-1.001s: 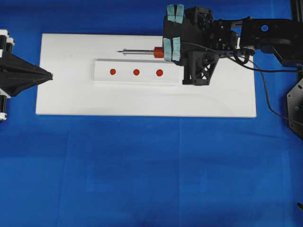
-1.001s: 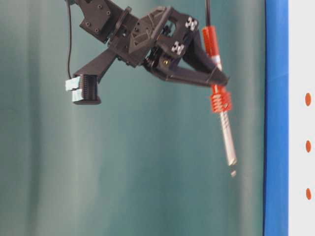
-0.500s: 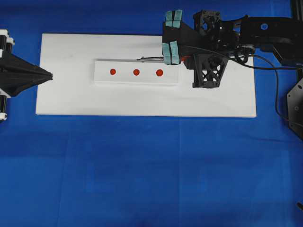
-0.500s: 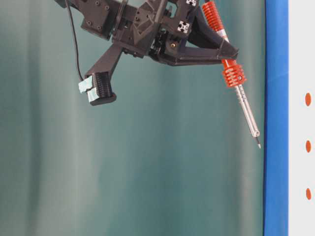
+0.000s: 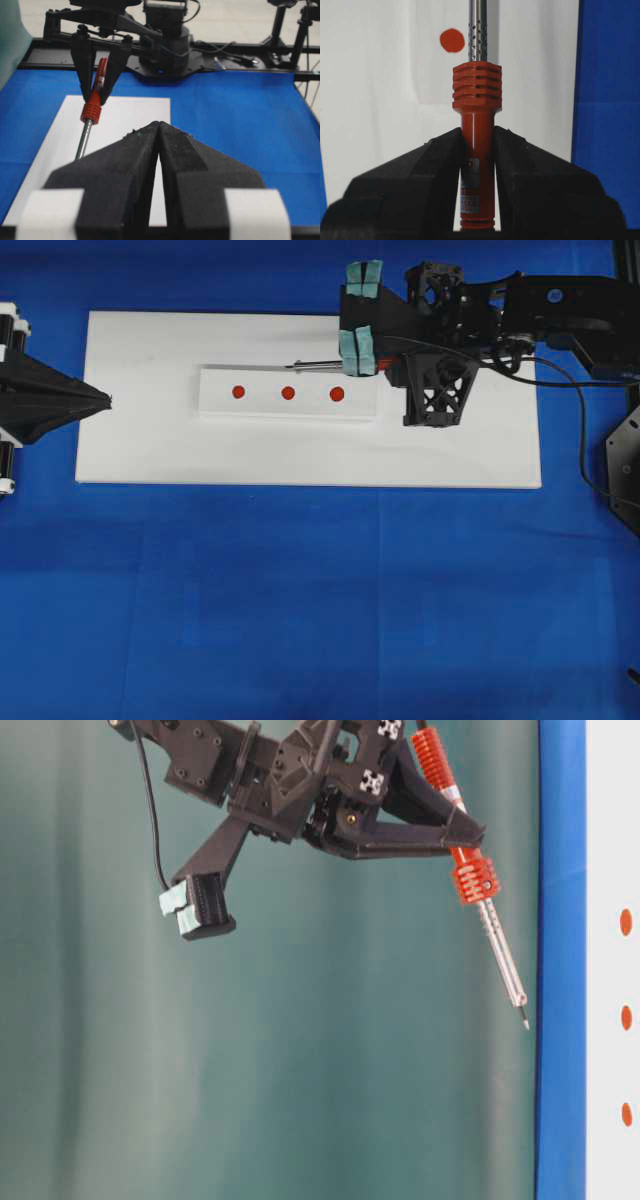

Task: Touch the tip of the soldering iron to the mark.
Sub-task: 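Move the iron left and lower its tip onto the left red dot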

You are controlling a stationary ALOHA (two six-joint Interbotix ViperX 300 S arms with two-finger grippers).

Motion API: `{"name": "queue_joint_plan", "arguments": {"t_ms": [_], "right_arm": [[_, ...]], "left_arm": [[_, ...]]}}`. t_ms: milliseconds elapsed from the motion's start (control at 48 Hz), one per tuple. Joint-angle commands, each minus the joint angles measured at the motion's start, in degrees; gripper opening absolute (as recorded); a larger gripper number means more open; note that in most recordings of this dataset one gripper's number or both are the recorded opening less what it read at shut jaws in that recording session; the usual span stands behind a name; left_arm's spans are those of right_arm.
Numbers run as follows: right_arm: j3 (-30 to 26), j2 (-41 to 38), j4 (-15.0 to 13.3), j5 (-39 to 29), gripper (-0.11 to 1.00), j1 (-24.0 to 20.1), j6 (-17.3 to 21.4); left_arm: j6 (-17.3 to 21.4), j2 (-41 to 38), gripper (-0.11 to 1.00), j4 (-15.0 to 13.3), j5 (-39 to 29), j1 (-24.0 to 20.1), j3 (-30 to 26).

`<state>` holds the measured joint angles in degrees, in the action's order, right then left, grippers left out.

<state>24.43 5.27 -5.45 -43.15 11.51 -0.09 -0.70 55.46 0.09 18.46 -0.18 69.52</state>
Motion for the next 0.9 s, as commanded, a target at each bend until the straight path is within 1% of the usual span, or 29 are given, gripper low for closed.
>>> {"name": "queue_joint_plan", "arguments": {"t_ms": [0,229,667,876], "right_arm": [[-2.11,0.09,0.09,0.09,0.06,-0.35,-0.09],[-3.96,-2.29,0.26,0.09,0.06,-0.62,-0.09],[-10.46,-11.43,0.44,0.26,0.06,-1.41,-0.09],[-12.13,-14.06,0.62,0.09,0.06,-1.67,0.00]], "left_arm": [[0.00,-0.44,0.02,0.00,0.26,-0.09,-0.70],[-0.09,-0.44,0.02,0.00,0.26,-0.09,-0.70],[-0.18,-0.53,0.02,0.00,0.44,-0.09,-0.70],[-0.18,-0.62,0.02,0.00,0.18,-0.09,-0.62]]}}
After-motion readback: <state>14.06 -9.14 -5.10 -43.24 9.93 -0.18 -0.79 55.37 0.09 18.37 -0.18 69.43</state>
